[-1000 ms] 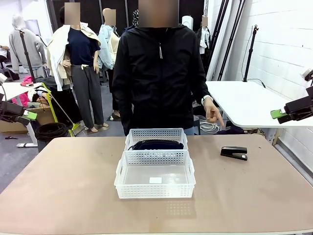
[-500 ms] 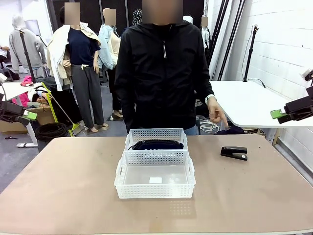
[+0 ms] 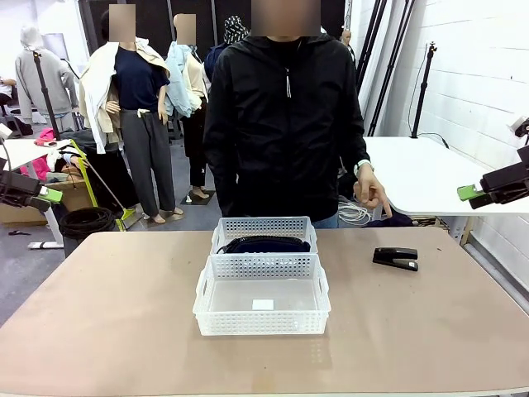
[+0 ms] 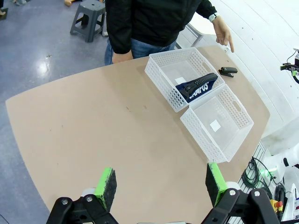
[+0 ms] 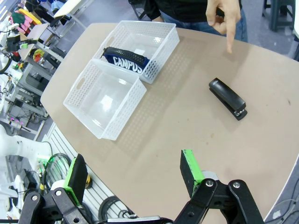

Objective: Distribute items into two baskets.
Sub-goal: Pick up the Stapler that the person points to.

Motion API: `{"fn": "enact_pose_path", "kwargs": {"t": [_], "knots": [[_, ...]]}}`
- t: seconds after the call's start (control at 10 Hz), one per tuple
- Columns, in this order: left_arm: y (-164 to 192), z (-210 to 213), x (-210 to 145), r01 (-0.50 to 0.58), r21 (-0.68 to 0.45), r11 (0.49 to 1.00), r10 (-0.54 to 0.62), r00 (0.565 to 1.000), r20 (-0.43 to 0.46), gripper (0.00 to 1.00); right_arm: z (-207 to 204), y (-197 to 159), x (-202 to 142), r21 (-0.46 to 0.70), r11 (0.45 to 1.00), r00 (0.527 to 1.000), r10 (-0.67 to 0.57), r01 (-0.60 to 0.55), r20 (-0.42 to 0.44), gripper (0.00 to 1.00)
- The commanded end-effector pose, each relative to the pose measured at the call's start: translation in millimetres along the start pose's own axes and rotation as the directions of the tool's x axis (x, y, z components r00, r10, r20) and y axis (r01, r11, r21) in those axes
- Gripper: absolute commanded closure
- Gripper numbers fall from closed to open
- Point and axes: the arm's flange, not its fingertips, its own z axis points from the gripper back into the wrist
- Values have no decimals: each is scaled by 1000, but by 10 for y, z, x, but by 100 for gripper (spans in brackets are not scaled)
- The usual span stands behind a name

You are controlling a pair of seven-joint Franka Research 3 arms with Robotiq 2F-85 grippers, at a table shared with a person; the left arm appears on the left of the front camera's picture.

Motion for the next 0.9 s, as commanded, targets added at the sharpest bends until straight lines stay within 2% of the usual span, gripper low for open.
{"fn": "enact_pose_path", "kwargs": {"t": [0.0, 0.2, 0.5, 0.7, 0.8], "knots": [[-5, 13, -12, -4, -1, 1000, 4, 1000, -10, 0, -76, -15, 184, -49, 998, 998, 31, -33, -47, 0], [-5, 13, -12, -4, -1, 1000, 4, 1000, -10, 0, -161, 29, 443, -92, 990, 990, 99, -108, -101, 0], [-5, 13, -12, -4, -1, 1000, 4, 1000, -10, 0, -603, -125, 817, -169, 956, 935, 182, -241, -304, 0], [-5, 13, -12, -4, -1, 1000, 4, 1000, -10, 0, -952, -418, 950, -153, 930, 873, 244, -334, -422, 0], [-5, 13, -12, -4, -1, 1000, 4, 1000, -10, 0, -1089, -565, 975, -173, 919, 856, 245, -354, -455, 0]]}}
